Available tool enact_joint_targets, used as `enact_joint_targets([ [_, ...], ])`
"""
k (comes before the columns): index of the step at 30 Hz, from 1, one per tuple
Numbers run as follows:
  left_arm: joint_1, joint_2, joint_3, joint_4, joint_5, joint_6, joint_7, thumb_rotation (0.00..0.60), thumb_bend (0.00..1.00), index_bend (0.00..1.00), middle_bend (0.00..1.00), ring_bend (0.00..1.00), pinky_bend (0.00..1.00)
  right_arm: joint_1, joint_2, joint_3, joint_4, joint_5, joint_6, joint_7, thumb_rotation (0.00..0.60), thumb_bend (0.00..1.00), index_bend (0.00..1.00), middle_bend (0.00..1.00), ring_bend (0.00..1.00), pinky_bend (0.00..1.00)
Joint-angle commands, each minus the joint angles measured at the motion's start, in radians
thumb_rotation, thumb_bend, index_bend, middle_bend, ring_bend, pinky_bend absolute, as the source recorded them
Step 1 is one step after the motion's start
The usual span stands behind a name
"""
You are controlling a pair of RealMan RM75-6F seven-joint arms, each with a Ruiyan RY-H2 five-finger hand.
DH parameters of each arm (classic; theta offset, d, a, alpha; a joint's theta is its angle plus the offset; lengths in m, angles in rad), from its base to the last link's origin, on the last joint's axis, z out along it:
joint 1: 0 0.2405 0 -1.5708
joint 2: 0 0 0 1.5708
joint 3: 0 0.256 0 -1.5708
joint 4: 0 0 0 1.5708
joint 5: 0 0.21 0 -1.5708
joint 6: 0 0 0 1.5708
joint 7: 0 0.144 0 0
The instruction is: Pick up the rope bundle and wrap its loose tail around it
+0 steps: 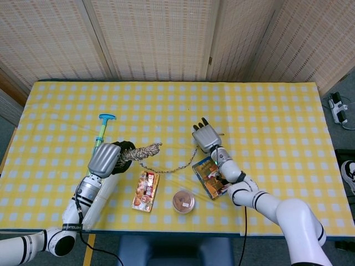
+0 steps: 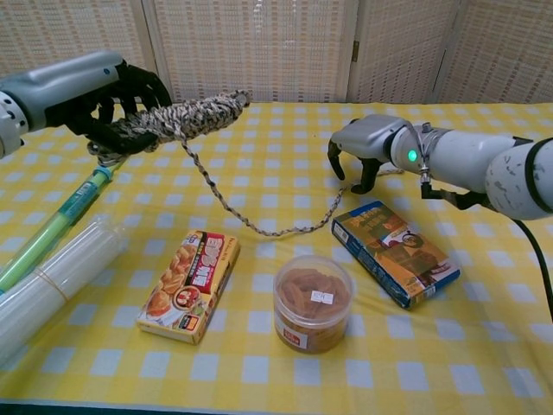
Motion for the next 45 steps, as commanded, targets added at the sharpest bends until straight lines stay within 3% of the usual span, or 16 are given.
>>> enact_joint_targets([
  [1,0.002,0.0,0.0,0.002,-0.002,-0.002,-0.004,0.6,0.56,0.62,0.62,0.63,0.72,0.007,-0.011,-0.001,0.016,-0.003,-0.008,0.004,0.6,0.36,0.48,0.2,0.16,0.02],
  [15,0.007,-0.006,0.005,0.022,0.001,-0.01,-0.019,0.6,0.56,0.62,0.62,0.63,0.72,0.026,-0.042,0.0,0.077,0.015,-0.046,-0.011,0.6,0.37,0.49,0.22,0.16,0.02],
  [27,0.005,-0.014,0.005,0.036,0.002,-0.018,-0.023,0.6,0.56,0.62,0.62,0.62,0.72,0.027,-0.043,0.001,0.079,0.017,-0.047,-0.01,0.6,0.46,0.52,0.24,0.17,0.03],
  [45,0.012,-0.011,0.006,0.038,0.002,-0.02,-0.029,0.6,0.56,0.62,0.62,0.62,0.72,0.029,-0.072,0.003,0.115,0.016,-0.041,-0.015,0.6,0.46,0.56,0.26,0.18,0.03],
])
